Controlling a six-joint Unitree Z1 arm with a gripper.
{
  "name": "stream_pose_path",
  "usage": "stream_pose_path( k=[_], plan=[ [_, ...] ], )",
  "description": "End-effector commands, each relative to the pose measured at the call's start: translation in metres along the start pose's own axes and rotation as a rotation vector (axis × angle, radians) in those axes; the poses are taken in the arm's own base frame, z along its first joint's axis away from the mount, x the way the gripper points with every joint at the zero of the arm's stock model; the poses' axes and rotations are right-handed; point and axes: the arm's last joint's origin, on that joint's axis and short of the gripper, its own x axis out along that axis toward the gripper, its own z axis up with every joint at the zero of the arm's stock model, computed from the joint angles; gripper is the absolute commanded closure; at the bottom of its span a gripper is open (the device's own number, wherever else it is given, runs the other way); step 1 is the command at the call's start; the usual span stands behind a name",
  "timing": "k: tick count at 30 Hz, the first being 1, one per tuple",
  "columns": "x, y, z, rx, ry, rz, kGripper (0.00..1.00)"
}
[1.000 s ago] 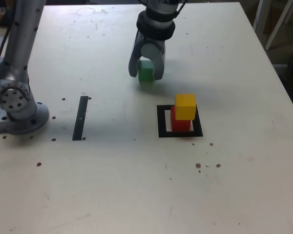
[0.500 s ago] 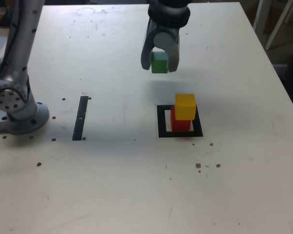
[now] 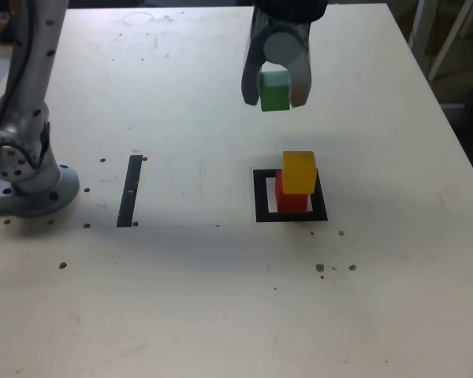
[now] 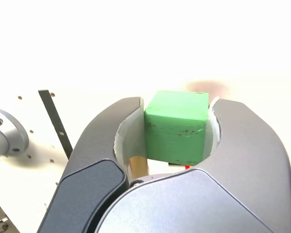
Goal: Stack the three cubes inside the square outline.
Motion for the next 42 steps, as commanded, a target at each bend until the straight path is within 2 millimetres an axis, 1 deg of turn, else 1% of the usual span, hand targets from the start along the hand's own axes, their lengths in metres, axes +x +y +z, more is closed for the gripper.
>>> stream_pose_path(
  k=[1, 12, 22, 29, 40, 42],
  plan=[
    [-0.007, -0.006, -0.001, 0.000, -0.011, -0.008, 0.69],
    [-0.018, -0.042, 0.004, 0.007, -0.022, -0.049, 0.69],
    [-0.015, -0.070, 0.013, 0.014, -0.005, -0.097, 0.69],
    [-0.010, -0.078, 0.019, 0.022, 0.014, -0.118, 0.69],
    [-0.008, -0.083, 0.023, 0.031, 0.015, -0.123, 0.69],
    [-0.008, -0.083, 0.024, 0.031, 0.013, -0.120, 0.67]
  ],
)
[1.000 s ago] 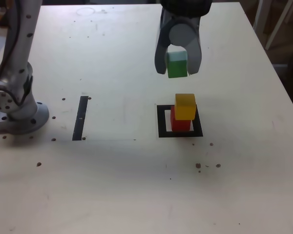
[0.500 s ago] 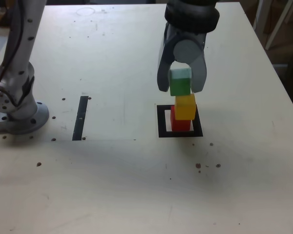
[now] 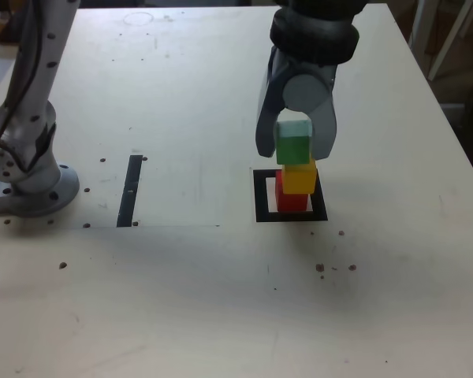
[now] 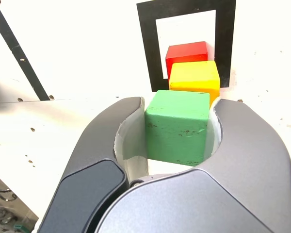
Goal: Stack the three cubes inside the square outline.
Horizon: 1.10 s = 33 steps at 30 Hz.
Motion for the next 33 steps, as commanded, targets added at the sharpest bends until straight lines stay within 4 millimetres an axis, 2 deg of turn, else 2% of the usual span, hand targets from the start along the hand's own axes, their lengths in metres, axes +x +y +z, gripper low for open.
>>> stream_pose_path(
  k=[1, 3, 7, 10, 22, 27, 33],
  plan=[
    [0.001, -0.001, 0.002, 0.000, 0.006, 0.004, 0.63],
    [0.002, -0.001, 0.002, 0.003, 0.006, 0.005, 0.50],
    [0.004, 0.000, 0.004, 0.014, 0.008, 0.006, 0.17],
    [0.005, 0.000, 0.005, 0.017, 0.008, 0.009, 0.07],
    [-0.001, 0.001, -0.004, 0.016, -0.005, 0.028, 0.01],
    [-0.010, 0.001, -0.021, 0.008, -0.021, 0.044, 0.01],
    [-0.022, 0.002, -0.056, -0.014, -0.038, 0.077, 0.01]
  ],
)
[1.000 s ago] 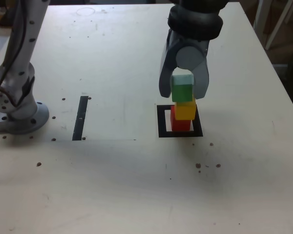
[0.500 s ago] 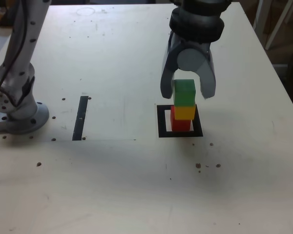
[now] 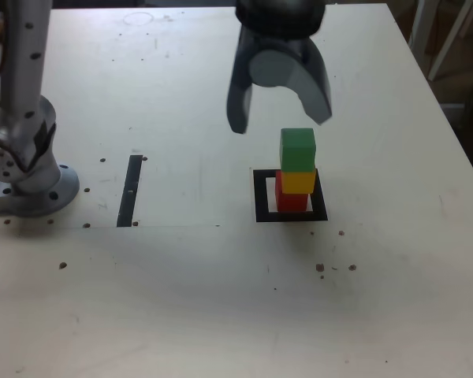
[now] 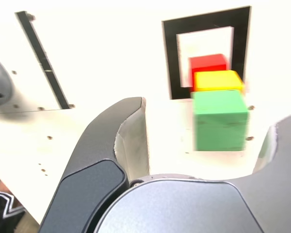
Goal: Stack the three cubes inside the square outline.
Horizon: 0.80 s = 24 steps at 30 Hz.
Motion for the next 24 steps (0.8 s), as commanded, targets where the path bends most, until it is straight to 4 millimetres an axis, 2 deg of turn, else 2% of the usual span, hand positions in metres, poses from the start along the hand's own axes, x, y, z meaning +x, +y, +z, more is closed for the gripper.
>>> stream_pose_path(
  k=[1, 8, 24],
  plan=[
    [-0.004, 0.000, -0.011, -0.006, -0.003, 0.009, 0.01],
    [0.003, 0.001, -0.048, -0.024, 0.013, 0.031, 0.01],
    [0.071, -0.002, -0.110, -0.067, 0.079, 0.011, 0.01]
  ],
)
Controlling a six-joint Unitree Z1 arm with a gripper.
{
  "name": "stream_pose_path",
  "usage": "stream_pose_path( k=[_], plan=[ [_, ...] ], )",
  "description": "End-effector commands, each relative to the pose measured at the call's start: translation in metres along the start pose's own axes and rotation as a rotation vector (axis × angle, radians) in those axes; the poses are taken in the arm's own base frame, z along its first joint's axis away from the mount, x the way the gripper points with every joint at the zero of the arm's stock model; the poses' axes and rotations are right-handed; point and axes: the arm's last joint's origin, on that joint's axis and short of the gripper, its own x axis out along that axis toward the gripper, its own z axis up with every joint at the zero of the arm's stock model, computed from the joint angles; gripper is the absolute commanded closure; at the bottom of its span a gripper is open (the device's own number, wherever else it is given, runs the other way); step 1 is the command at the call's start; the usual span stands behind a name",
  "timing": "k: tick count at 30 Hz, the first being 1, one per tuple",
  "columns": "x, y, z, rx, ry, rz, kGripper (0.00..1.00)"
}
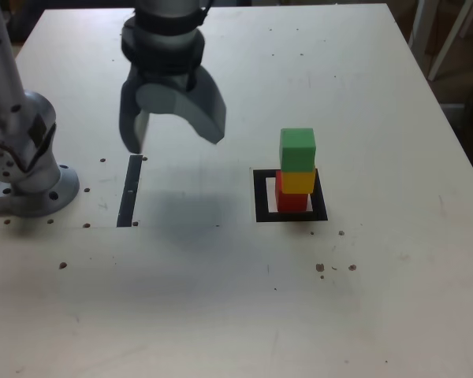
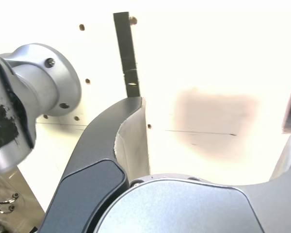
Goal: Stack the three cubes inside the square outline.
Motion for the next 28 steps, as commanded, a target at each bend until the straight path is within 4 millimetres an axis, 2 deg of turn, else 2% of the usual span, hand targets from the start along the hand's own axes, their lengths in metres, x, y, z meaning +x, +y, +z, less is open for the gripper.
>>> stream_pose_path(
  k=[1, 16, 28],
  plan=[
    [0.007, 0.000, -0.006, -0.004, -0.004, -0.006, 0.01],
    [0.070, -0.004, -0.035, -0.011, 0.032, -0.039, 0.01],
    [0.076, -0.003, -0.039, -0.012, 0.043, -0.038, 0.01]
  ],
)
